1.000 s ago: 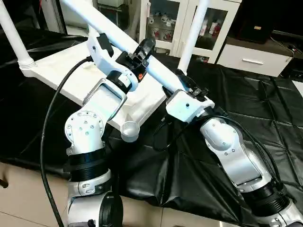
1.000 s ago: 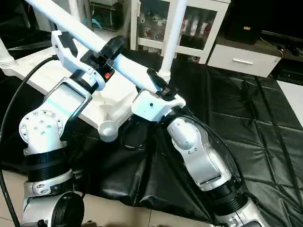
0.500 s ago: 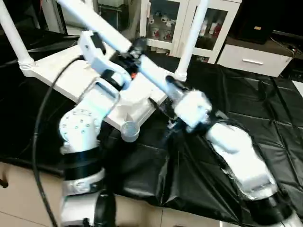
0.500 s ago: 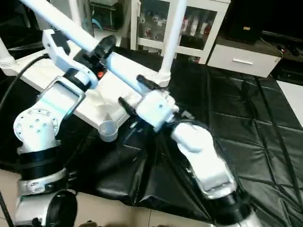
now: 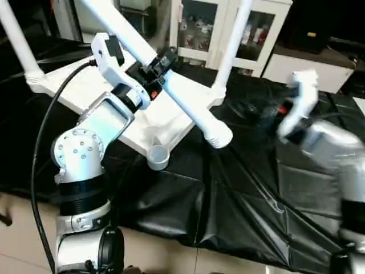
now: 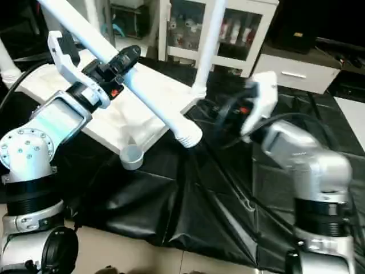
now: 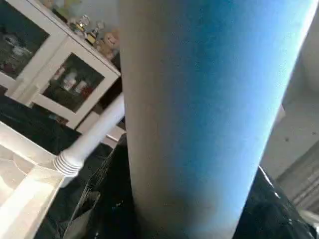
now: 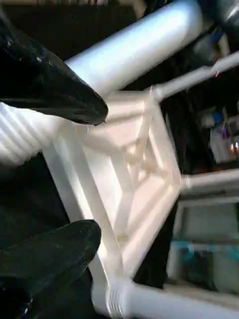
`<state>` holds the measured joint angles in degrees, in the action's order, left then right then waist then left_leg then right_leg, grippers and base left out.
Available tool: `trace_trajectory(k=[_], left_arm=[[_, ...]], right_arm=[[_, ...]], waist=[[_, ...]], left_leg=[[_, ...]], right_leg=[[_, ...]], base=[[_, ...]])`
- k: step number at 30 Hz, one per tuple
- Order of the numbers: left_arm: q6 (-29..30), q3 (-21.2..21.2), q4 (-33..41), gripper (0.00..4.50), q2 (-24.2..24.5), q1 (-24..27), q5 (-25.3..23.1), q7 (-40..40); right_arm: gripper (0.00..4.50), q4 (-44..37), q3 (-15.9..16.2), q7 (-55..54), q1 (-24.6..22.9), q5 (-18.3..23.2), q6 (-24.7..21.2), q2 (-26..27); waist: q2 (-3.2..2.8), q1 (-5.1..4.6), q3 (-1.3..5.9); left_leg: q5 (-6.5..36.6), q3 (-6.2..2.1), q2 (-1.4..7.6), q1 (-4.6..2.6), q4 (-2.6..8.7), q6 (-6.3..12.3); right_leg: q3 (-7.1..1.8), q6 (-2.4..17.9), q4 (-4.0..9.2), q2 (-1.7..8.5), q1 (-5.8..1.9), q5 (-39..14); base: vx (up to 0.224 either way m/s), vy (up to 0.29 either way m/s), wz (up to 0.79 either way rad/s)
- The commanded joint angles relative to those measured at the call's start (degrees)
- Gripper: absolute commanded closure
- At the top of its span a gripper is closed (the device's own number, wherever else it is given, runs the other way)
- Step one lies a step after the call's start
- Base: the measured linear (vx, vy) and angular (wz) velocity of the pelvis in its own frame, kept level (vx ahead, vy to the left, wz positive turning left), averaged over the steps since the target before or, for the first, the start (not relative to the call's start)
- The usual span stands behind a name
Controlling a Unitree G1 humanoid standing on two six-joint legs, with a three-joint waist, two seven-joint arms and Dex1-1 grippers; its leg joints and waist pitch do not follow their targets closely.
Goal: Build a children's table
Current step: Pick table leg
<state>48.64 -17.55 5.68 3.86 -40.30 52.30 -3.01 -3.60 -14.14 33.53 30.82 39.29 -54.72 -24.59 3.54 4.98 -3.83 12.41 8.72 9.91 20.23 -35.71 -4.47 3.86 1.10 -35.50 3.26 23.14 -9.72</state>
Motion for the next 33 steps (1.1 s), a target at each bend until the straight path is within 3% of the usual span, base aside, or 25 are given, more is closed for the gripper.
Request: trace_trajectory(k=[1,7,17,19,20,22,24,25,28,29,30,32,33], left_arm=[[0.74,0.63,1.95,2.75,0.21,0.18,1.23,-0.63],[1.60,0.51,2.23,2.75,0.63,0.02,2.48,-0.70],[4.16,1.37,3.77,2.75,2.05,0.61,5.19,-3.30],[6.11,3.47,5.19,2.75,4.39,1.99,6.86,-9.20],[5.56,7.15,8.29,2.75,8.39,3.98,6.78,-19.80],[3.25,10.53,10.55,2.75,12.27,5.64,5.32,-30.60],[2.43,11.74,10.26,2.75,14.00,5.68,4.33,-34.15],[1.84,12.52,9.09,2.75,15.64,5.14,3.39,-36.52],[0.84,13.69,7.55,2.75,17.60,4.16,1.84,-39.06],[0.20,13.98,6.27,2.75,18.28,3.05,1.24,-40.47],[-0.28,14.16,5.60,2.75,18.58,2.46,0.98,-41.38],[-2.02,14.68,3.60,2.75,18.95,0.51,0.07,-44.38],[-2.02,14.68,3.60,2.75,18.95,0.51,0.07,-44.38]], right_arm=[[1.09,0.31,-2.02,0.86,1.58,1.74,-2.08,-0.82],[1.09,2.83,-5.87,-2.62,3.99,8.01,-7.30,0.51],[1.09,3.11,-6.06,-3.00,4.07,8.75,-10.46,0.23],[1.09,2.92,-4.88,-2.39,4.02,8.82,-9.48,-0.32],[1.09,2.54,-3.55,-0.46,4.00,9.05,-9.02,-0.73],[1.09,2.13,-2.70,1.77,4.03,9.86,-9.62,-0.76],[1.09,1.71,-1.99,3.26,3.88,10.30,-9.93,-0.89],[1.09,0.76,-0.92,5.56,3.53,11.15,-10.46,-1.15],[1.09,-0.62,0.91,8.97,2.96,12.05,-10.78,-2.02],[1.09,-2.18,3.54,12.88,2.46,12.50,-10.82,-3.49],[1.09,-2.83,4.80,14.63,2.25,12.53,-10.64,-4.21],[1.09,-4.45,8.34,18.92,2.02,12.35,-10.42,-6.03],[1.09,-4.45,8.34,18.92,2.02,12.35,-10.42,-6.03]], waist=[[-0.33,0.35,4.35],[-0.34,0.57,4.30],[-0.17,1.10,4.34],[0.08,1.00,4.29],[-0.03,1.18,4.24],[-0.39,0.98,4.26],[-0.52,0.76,4.13],[0.03,1.11,4.08],[-0.19,1.12,3.91],[-0.60,1.18,3.77],[-0.60,1.18,3.77],[0.21,1.31,3.79],[0.33,1.46,3.80]], left_leg=[[2.38,-0.42,2.35,0.25,3.91,0.79],[3.48,-0.32,2.29,-0.04,4.01,-0.13],[2.46,-0.38,2.32,0.11,4.16,-1.11],[2.69,-0.30,2.31,0.14,4.18,-1.26],[2.47,-0.37,2.28,0.11,4.41,-1.06],[2.58,-0.37,2.47,-0.17,4.52,-1.23],[2.59,-0.20,2.54,-0.16,4.58,-1.47],[3.07,-0.17,2.55,-0.30,4.64,-0.98],[5.12,-0.17,2.55,-0.26,4.76,-1.15],[5.81,-0.24,2.62,-0.27,4.86,-1.61],[5.81,-0.24,2.62,-0.27,4.86,-1.61],[5.49,-0.27,2.75,-0.23,4.86,-1.34],[4.60,-0.30,2.74,-0.13,4.86,-1.11]], right_leg=[[-2.93,10.58,3.63,4.43,-4.02,-9.00],[-2.82,9.39,4.04,4.33,-3.58,-12.63],[-2.76,8.52,3.90,4.48,-3.63,-11.95],[-2.75,8.11,4.00,4.43,-3.59,-12.72],[-2.72,7.40,4.21,4.64,-3.50,-14.51],[-2.76,6.87,4.10,4.50,-3.11,-15.00],[-2.85,8.01,3.82,4.33,-3.06,-12.58],[-2.87,8.25,3.86,4.53,-3.13,-13.15],[-2.96,7.55,4.26,4.60,-3.25,-15.39],[-3.03,6.79,4.33,4.55,-3.24,-16.11],[-3.03,6.79,4.33,4.55,-3.24,-16.11],[-3.05,6.84,4.29,4.64,-3.36,-15.57],[-3.09,7.02,4.03,4.79,-3.43,-15.49]], base=[[0.000,0.000,0.00],[0.000,0.000,0.00],[0.000,0.000,0.00],[0.000,0.000,0.00],[0.000,0.000,0.00],[0.000,0.000,0.00],[0.000,0.000,0.00],[0.000,0.000,0.00],[0.000,0.000,0.00],[0.000,0.000,0.00],[0.000,0.000,0.00],[0.000,0.000,0.00],[0.000,0.000,0.00]])
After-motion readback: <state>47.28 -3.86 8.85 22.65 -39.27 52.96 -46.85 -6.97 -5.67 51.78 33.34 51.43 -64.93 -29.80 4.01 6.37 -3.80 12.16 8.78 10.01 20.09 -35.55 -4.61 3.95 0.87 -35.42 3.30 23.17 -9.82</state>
